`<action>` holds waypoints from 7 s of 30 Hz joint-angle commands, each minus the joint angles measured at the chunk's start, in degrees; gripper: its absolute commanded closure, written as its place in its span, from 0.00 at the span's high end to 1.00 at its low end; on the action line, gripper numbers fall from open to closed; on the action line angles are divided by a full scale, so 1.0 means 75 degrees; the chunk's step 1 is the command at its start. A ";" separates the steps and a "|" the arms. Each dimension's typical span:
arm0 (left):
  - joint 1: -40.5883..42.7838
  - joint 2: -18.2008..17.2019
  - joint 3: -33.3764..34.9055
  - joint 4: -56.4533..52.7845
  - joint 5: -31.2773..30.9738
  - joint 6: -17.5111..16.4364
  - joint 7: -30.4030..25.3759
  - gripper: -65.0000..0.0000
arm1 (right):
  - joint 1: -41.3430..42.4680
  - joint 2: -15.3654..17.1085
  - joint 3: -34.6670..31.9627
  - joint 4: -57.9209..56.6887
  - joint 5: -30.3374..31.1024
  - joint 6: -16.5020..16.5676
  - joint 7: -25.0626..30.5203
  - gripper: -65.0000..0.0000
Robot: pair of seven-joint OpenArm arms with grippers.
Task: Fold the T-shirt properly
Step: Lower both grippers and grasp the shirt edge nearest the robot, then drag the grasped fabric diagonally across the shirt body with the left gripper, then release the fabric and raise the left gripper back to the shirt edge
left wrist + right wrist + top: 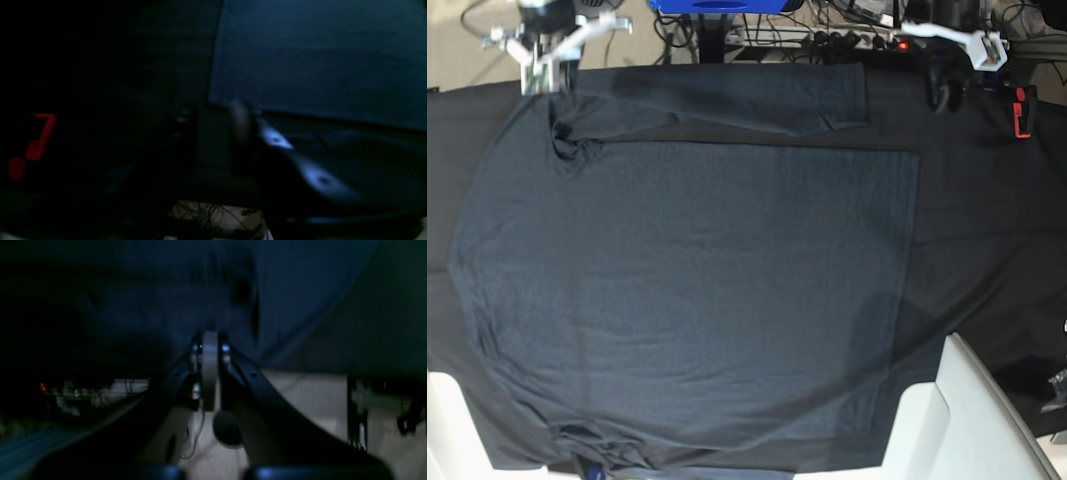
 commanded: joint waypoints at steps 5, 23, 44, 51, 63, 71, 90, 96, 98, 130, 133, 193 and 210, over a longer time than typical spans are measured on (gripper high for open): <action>-0.0066 -0.0071 0.0347 0.0210 -0.0640 -0.0664 0.0225 0.41 | 0.0712 0.0070 0.0007 0.0423 0.1267 0.0007 -0.1532 0.36; -0.1203 -0.0013 0.0394 -0.1760 -0.2176 -0.2059 0.1326 0.41 | 0.1579 0.0961 0.0429 0.0376 0.4948 0.1461 -0.2552 1.00; -0.2199 0.0058 0.2223 -0.2428 -0.2199 -0.2059 0.1326 0.41 | 0.1673 0.0949 0.0933 0.0353 0.4936 0.1461 -0.2552 1.00; -0.2222 0.0069 0.2223 -0.2404 -0.2199 -0.2059 0.1326 0.00 | 0.1802 0.0750 0.2000 -0.0081 0.4972 0.1437 -0.2552 1.00; -0.2175 0.0046 0.2188 -0.1982 -0.2199 -0.2047 0.1326 0.00 | 0.3220 0.0480 0.3829 -0.2765 0.4925 0.1437 -0.3431 0.43; -0.2175 0.0046 0.2188 -0.1935 -0.2199 -0.2047 0.1326 0.00 | 0.3326 0.0480 0.3817 -0.3105 0.4925 0.1425 -0.3431 0.37; -0.2175 -0.0118 0.2188 -0.1818 -0.2187 -0.2047 0.1326 0.00 | 0.3326 0.0480 0.3817 -0.3433 0.4913 0.1425 -0.3443 0.00; -0.2187 -0.0470 0.2258 -0.1080 -0.2140 -0.1402 0.1326 0.00 | 0.3525 0.0480 0.3817 -0.3410 0.4913 0.1425 -0.3595 0.01; -0.2234 -0.0646 0.2281 -0.0775 -0.2140 -0.0980 0.1326 0.00 | 0.3642 0.0503 0.3829 -0.3258 0.4913 0.1414 -0.3912 0.01; -0.6712 0.0046 0.1977 -0.0435 -0.2129 -0.0898 0.5300 0.00 | 0.6479 0.1570 0.3817 -0.4735 0.4913 -0.0005 -0.5435 0.01; -0.7005 0.0210 0.1988 -0.0740 -0.1965 -0.0898 0.5300 0.00 | 0.6655 0.1652 0.3793 -0.4946 0.4913 -0.0005 -0.5353 0.01; -0.8435 0.1277 -0.0039 -0.2627 0.1388 -0.0898 0.5288 0.78 | 0.7206 0.1863 0.2527 -0.4723 0.4960 0.0042 -0.3771 0.59; -0.4930 0.0257 -0.1387 0.0350 0.1376 -0.0945 0.5300 0.78 | 0.4943 0.0375 0.4356 -0.3117 0.4972 0.0394 -0.3337 0.59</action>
